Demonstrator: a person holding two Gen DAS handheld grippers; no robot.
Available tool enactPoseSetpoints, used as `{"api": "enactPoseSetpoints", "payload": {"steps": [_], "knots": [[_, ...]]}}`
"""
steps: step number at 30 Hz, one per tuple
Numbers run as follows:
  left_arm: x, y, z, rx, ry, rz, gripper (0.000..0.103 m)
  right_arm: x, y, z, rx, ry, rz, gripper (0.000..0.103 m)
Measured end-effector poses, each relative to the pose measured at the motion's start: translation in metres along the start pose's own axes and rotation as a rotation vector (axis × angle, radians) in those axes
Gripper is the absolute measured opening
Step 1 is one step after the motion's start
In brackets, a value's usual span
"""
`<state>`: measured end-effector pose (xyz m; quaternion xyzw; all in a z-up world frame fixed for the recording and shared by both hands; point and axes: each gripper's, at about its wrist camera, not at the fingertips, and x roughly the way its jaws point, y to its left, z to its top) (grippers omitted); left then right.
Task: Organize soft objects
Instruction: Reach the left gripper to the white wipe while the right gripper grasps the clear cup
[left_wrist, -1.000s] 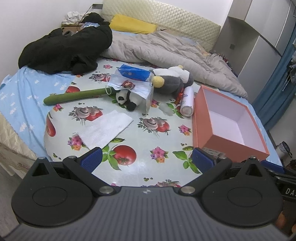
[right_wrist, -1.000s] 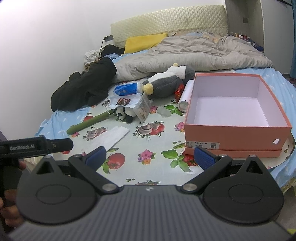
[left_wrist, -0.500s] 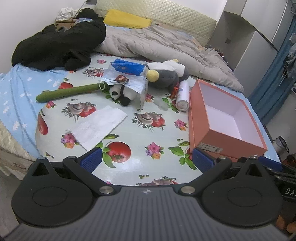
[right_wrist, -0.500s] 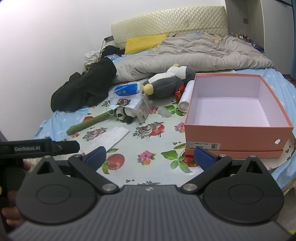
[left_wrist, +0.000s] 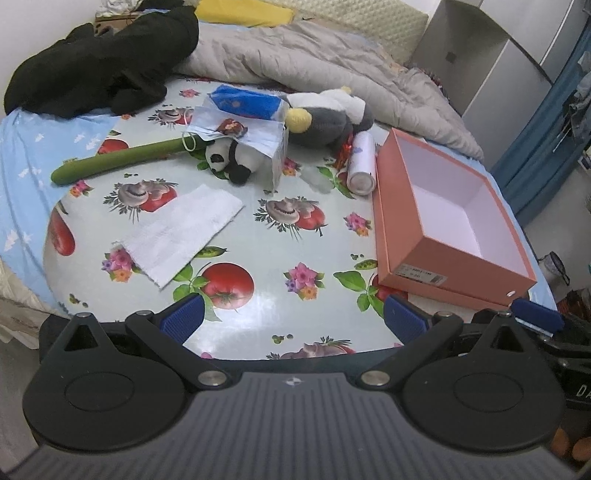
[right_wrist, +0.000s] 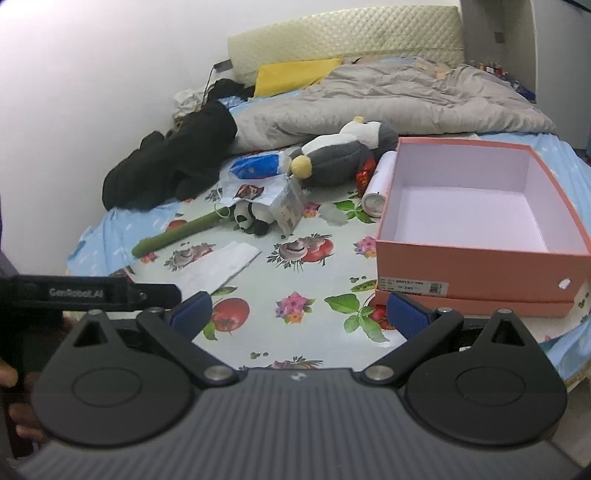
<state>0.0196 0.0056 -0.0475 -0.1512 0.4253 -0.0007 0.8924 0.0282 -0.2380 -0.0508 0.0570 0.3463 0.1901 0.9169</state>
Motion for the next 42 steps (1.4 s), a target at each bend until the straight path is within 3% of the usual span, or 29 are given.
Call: {"api": "enactPoseSetpoints", "payload": {"steps": [24, 29, 33, 38, 42], "knots": [[0.077, 0.035, 0.061, -0.005, 0.068, 0.058, 0.103, 0.084, 0.001, 0.043, -0.004, 0.069, -0.020, 0.099], [0.094, 0.044, 0.075, 0.006, 0.054, 0.063, 0.103, 0.109, 0.004, 0.058, -0.037, 0.083, -0.007, 0.075], [0.112, 0.053, 0.082, 0.007, 0.060, 0.071, 0.103, 0.135, 0.006, 0.072, -0.048, 0.101, 0.002, 0.071], [0.146, 0.067, 0.086, 0.025, 0.091, 0.101, 0.103, 0.172, 0.010, 0.086, -0.093, 0.101, -0.027, 0.056], [0.178, 0.080, 0.090, 0.048, 0.123, 0.134, 0.103, 0.211, 0.006, 0.093, -0.109, 0.134, -0.046, 0.052]]}}
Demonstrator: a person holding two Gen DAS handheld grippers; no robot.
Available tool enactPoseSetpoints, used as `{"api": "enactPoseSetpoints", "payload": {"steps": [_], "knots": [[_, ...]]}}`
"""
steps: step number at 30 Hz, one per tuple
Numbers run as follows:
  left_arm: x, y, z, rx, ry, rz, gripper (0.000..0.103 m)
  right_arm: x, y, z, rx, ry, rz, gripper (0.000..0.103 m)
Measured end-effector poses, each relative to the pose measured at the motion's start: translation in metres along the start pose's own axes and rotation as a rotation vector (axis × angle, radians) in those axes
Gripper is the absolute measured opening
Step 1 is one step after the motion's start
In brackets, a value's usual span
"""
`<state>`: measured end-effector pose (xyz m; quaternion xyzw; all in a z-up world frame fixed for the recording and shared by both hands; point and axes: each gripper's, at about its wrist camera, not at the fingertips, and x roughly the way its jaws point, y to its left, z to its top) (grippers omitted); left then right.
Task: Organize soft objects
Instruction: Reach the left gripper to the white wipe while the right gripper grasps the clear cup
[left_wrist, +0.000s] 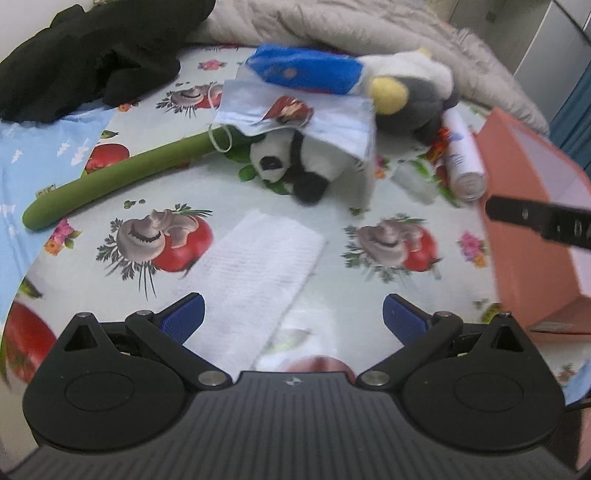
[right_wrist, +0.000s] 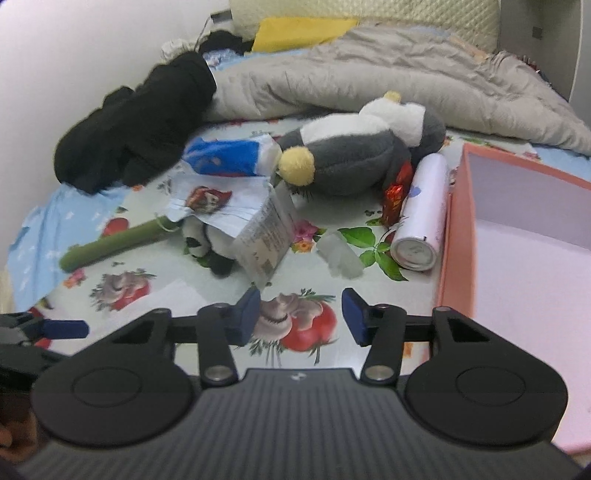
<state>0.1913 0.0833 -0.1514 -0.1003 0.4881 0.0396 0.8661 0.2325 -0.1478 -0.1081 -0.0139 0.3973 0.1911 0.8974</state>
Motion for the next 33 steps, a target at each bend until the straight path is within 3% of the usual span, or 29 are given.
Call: {"api": "enactPoseSetpoints", "payload": {"steps": [9, 16, 23, 29, 33], "knots": [[0.057, 0.014, 0.005, 0.090, 0.063, 0.019, 0.103, 0.082, -0.008, 0.021, -0.031, 0.049, -0.049, 0.051], [0.087, 0.005, 0.010, 0.247, 0.085, 0.031, 0.103, 0.133, -0.014, 0.030, -0.108, 0.060, -0.083, 0.055], [0.093, 0.009, 0.010, 0.274, 0.050, 0.003, 0.103, 0.169, -0.027, 0.032, -0.095, 0.133, -0.103, 0.055], [0.085, 0.011, 0.006, 0.283, 0.027, -0.014, 0.089, 0.186, -0.034, 0.034, -0.042, 0.165, -0.090, 0.051], [0.077, 0.011, 0.002, 0.274, 0.012, -0.020, 0.070, 0.186, -0.033, 0.036, -0.051, 0.182, -0.086, 0.033]]}}
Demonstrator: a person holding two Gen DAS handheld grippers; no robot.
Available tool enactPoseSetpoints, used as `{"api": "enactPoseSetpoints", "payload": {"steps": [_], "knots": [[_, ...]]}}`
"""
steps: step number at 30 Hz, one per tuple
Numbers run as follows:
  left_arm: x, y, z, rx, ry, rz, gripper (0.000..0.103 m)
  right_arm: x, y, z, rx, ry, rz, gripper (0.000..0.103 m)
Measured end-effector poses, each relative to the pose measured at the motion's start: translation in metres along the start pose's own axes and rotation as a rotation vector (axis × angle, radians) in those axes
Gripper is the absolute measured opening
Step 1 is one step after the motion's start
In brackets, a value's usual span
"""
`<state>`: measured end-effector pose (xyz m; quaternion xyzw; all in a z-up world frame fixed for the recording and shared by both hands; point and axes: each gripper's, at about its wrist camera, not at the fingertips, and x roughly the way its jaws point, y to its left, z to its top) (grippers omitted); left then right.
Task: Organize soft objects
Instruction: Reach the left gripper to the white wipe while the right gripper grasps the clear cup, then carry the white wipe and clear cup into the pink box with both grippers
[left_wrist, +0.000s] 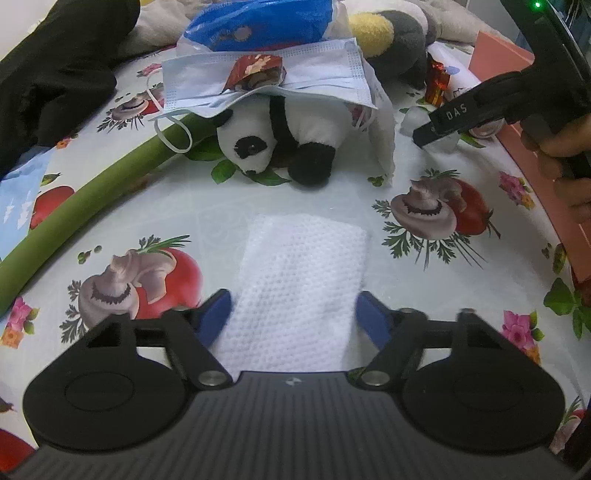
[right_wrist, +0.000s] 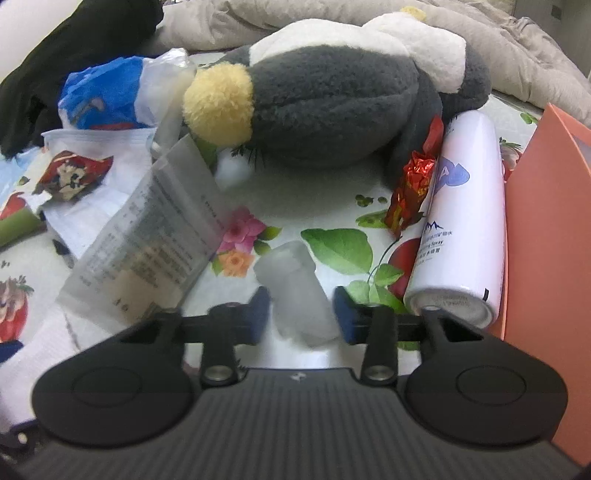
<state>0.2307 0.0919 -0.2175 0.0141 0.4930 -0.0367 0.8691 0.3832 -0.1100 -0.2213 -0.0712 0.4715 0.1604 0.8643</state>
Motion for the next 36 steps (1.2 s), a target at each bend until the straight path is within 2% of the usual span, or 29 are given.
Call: {"api": "enactPoseSetpoints", "payload": {"steps": [1, 2, 4, 5, 7, 9, 15, 21, 36], "knots": [[-0.002, -0.001, 0.000, -0.006, -0.001, 0.000, 0.063, -0.001, 0.001, 0.000, -0.001, 0.006, 0.002, 0.025], [-0.004, -0.002, -0.001, -0.011, 0.001, 0.003, 0.059, -0.004, 0.002, -0.001, -0.006, 0.011, 0.003, 0.024], [-0.008, -0.004, -0.002, -0.022, 0.004, 0.004, 0.040, -0.007, 0.002, -0.003, -0.006, 0.018, 0.006, 0.021], [-0.009, -0.004, -0.002, -0.031, 0.005, 0.002, 0.036, -0.010, 0.002, -0.005, -0.001, 0.021, 0.010, 0.019], [-0.013, -0.004, -0.004, -0.066, 0.009, 0.001, 0.020, -0.016, 0.003, -0.010, 0.005, 0.025, 0.024, 0.017], [-0.017, -0.004, -0.007, -0.098, 0.010, -0.007, 0.016, -0.022, 0.005, -0.014, -0.002, 0.023, 0.024, 0.016], [-0.040, -0.011, -0.013, -0.166, -0.021, -0.005, 0.015, -0.050, 0.010, -0.029, -0.003, 0.003, 0.037, 0.016], [-0.075, -0.024, -0.015, -0.227, -0.096, 0.007, 0.015, -0.088, 0.012, -0.049, 0.022, -0.036, 0.050, 0.016], [-0.154, -0.070, -0.029, -0.247, -0.205, -0.024, 0.015, -0.190, 0.011, -0.108, 0.054, -0.139, 0.071, 0.016]]}}
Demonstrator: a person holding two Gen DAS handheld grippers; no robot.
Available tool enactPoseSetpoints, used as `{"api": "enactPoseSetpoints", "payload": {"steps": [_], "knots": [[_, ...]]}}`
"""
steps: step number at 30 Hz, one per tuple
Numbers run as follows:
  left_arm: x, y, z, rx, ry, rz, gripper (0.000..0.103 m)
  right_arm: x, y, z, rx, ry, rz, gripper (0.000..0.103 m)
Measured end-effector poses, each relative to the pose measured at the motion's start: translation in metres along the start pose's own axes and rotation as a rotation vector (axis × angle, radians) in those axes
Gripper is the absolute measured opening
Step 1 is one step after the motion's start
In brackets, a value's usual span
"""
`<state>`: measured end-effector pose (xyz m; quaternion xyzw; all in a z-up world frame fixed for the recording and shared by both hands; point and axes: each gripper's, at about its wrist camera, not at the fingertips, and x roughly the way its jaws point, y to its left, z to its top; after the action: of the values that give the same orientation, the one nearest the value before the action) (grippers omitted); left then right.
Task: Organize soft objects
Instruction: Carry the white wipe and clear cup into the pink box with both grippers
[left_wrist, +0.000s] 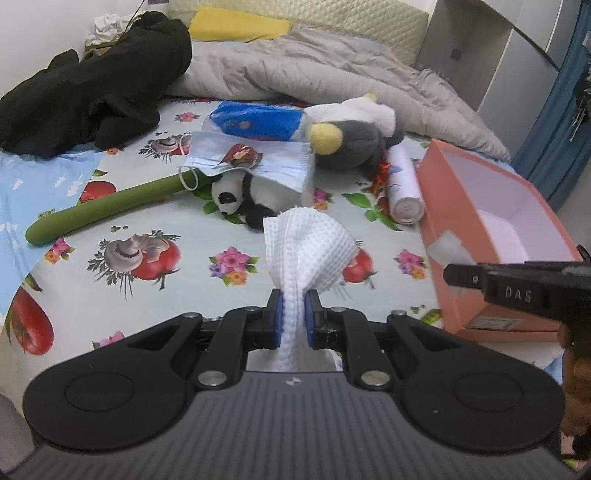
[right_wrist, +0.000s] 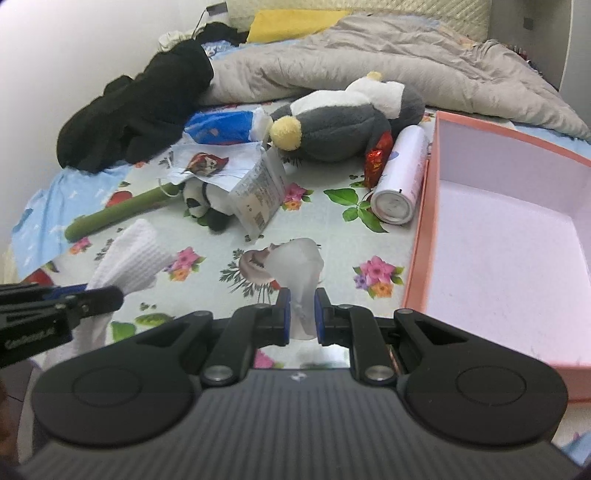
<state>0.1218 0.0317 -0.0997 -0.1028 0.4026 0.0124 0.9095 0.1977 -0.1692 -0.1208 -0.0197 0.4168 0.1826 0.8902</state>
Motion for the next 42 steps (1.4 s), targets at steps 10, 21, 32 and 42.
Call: {"api": "enactPoseSetpoints", "payload": {"steps": [10, 21, 32, 42], "knots": [[-0.040, -0.029, -0.005, 0.004, -0.048, -0.045, 0.015, -0.059, -0.002, -0.020, 0.018, -0.085, 0.004, 0.016], [-0.063, -0.068, -0.005, 0.047, -0.074, -0.131, 0.015, -0.108, -0.022, -0.034, 0.083, -0.165, -0.038, 0.016], [-0.063, -0.131, -0.002, 0.116, -0.066, -0.255, 0.015, -0.154, -0.059, -0.052, 0.153, -0.229, -0.117, 0.016], [-0.033, -0.190, 0.013, 0.180, -0.011, -0.320, 0.015, -0.170, -0.108, -0.068, 0.259, -0.228, -0.192, 0.017]]}}
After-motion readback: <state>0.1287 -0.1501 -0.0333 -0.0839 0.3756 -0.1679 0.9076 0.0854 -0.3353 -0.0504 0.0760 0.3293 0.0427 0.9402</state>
